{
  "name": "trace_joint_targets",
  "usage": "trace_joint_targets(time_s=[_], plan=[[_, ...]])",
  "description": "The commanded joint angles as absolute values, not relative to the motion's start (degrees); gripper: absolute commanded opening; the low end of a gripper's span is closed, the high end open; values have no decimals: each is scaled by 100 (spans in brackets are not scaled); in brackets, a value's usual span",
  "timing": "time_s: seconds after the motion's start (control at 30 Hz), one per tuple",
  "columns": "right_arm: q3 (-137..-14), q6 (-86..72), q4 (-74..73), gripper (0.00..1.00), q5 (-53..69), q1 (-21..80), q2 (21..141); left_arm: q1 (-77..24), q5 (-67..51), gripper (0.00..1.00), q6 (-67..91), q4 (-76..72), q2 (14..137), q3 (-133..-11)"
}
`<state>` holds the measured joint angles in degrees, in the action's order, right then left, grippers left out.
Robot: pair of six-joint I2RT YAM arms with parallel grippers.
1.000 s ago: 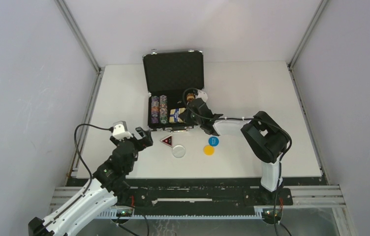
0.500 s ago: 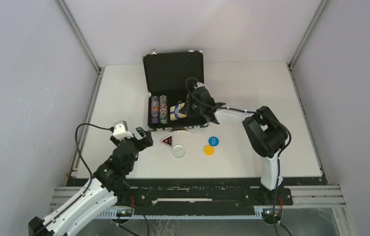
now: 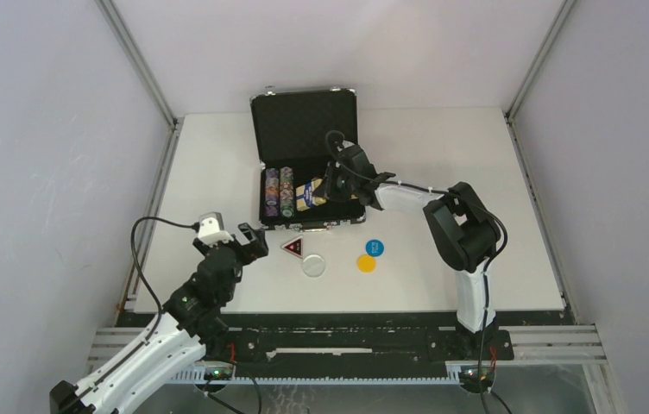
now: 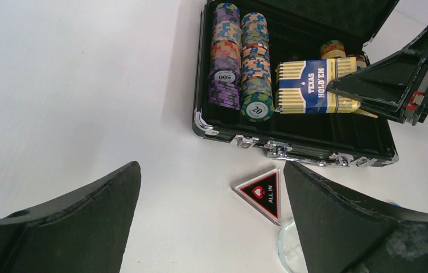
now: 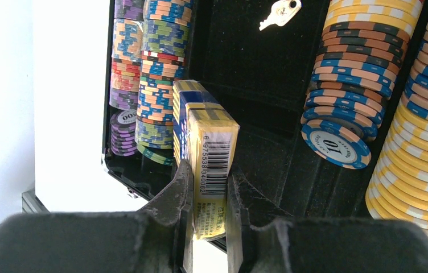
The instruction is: Pack up texas hold em set
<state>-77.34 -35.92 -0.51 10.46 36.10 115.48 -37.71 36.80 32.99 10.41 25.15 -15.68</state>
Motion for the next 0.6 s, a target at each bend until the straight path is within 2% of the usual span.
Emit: trace_joint_targets(time_s=[0.0,0.57], plan=[[-7629,-3543,-141,0,1220,3542,11328,-3727,3639,100,3200,878,2557,-1521],[-7260,-4327,407,0,1883,3192,10885,-3727,3604,100,3207,862,2571,-1515]])
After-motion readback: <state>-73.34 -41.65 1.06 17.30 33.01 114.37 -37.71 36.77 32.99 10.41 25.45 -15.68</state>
